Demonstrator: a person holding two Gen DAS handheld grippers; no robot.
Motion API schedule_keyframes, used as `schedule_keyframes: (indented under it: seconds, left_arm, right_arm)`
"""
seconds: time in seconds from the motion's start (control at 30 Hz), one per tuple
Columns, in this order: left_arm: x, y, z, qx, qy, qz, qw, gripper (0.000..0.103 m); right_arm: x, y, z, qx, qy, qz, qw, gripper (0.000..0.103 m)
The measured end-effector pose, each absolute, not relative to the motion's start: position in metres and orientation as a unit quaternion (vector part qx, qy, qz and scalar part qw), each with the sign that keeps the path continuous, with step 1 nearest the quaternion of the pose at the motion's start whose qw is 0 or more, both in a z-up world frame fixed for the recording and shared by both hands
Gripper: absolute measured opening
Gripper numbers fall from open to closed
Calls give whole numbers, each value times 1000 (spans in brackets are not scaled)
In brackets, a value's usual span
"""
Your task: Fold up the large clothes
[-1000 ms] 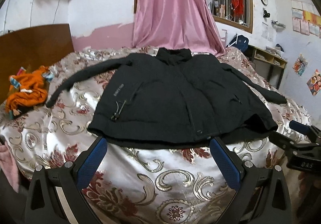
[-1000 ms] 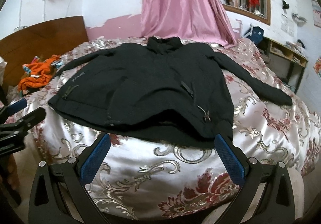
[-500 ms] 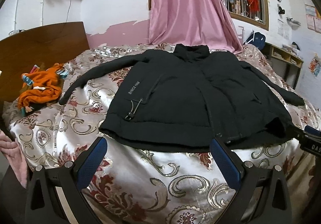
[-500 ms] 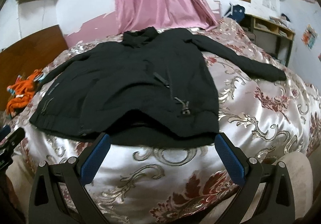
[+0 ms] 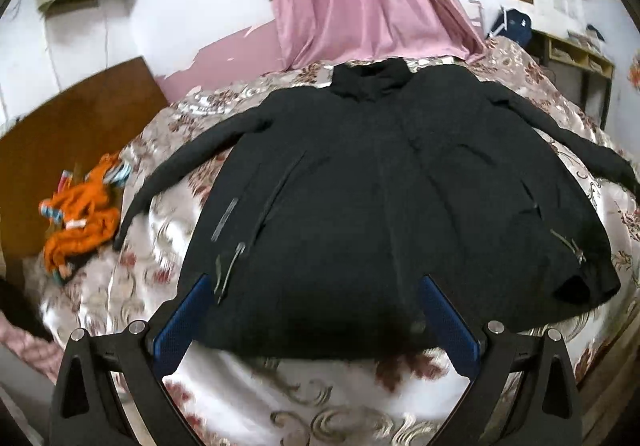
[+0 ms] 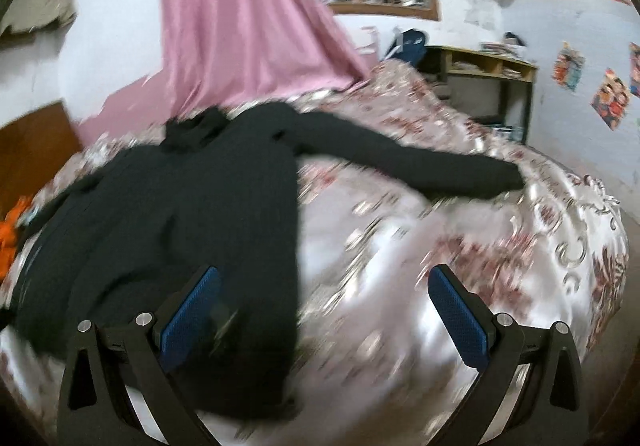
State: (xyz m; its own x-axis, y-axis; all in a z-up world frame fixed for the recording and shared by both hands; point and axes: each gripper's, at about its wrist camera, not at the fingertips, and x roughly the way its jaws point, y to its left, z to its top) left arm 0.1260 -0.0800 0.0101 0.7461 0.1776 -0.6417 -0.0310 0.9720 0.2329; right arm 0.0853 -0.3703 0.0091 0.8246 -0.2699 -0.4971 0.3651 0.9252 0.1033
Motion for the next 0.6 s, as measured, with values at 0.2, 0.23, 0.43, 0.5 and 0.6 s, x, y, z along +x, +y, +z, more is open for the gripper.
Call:
schedule_keyframes:
  seconds: [0.2,0.23,0.43,0.5,0.6]
  left_arm:
    - [159,-122,21,169,335,36,926,103]
    - [166,-128,22,174,335,32,925,103]
    - [214,-169,21,204,337,12,919,103]
    - [231,-182,18,206,341,-1,917,103]
    - [259,-204,14,189,355,-28,915,103]
  right_arm:
    - [141,-460,22,120,230,-237,936,102]
    - [152,-479,24,129,232,-249,931,102]
    - [197,-581,20,192,229,-318,900,102]
    - [203,-604,8,209,232,-329,891,102]
    - [195,-627,-13,243,227,-317,888,102]
